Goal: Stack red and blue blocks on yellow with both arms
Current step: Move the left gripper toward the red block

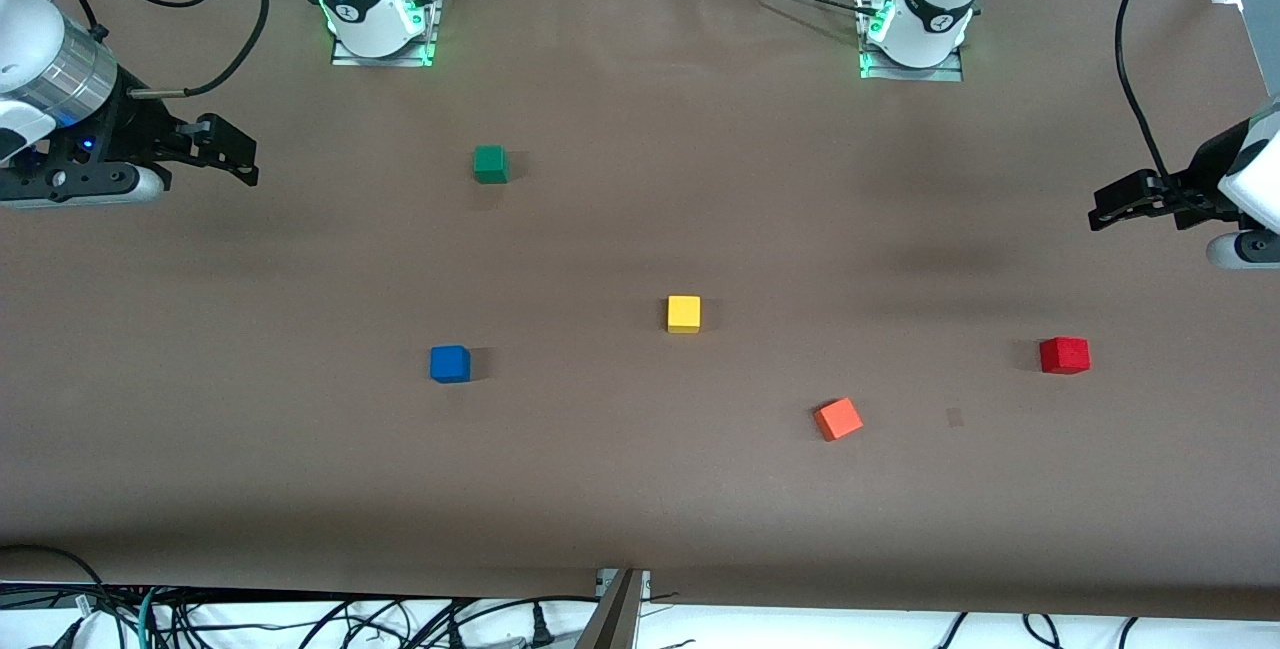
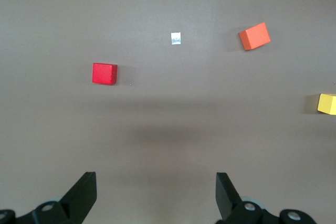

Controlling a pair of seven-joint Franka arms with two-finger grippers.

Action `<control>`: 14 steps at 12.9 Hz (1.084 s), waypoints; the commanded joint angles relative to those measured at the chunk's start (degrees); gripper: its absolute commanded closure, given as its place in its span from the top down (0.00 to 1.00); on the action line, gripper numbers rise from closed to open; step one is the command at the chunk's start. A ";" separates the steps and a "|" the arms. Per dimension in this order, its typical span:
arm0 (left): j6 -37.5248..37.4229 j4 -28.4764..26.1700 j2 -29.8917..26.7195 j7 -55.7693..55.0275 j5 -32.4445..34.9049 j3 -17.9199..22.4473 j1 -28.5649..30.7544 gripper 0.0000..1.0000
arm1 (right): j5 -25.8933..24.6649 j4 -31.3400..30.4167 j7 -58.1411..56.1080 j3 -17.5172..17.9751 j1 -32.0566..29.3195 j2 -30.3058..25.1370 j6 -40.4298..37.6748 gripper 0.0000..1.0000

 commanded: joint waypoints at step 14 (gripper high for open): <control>4.08 2.52 10.90 7.62 0.60 0.59 8.46 1.00 | -1.82 -1.74 1.48 1.42 -0.71 -1.05 1.76 1.00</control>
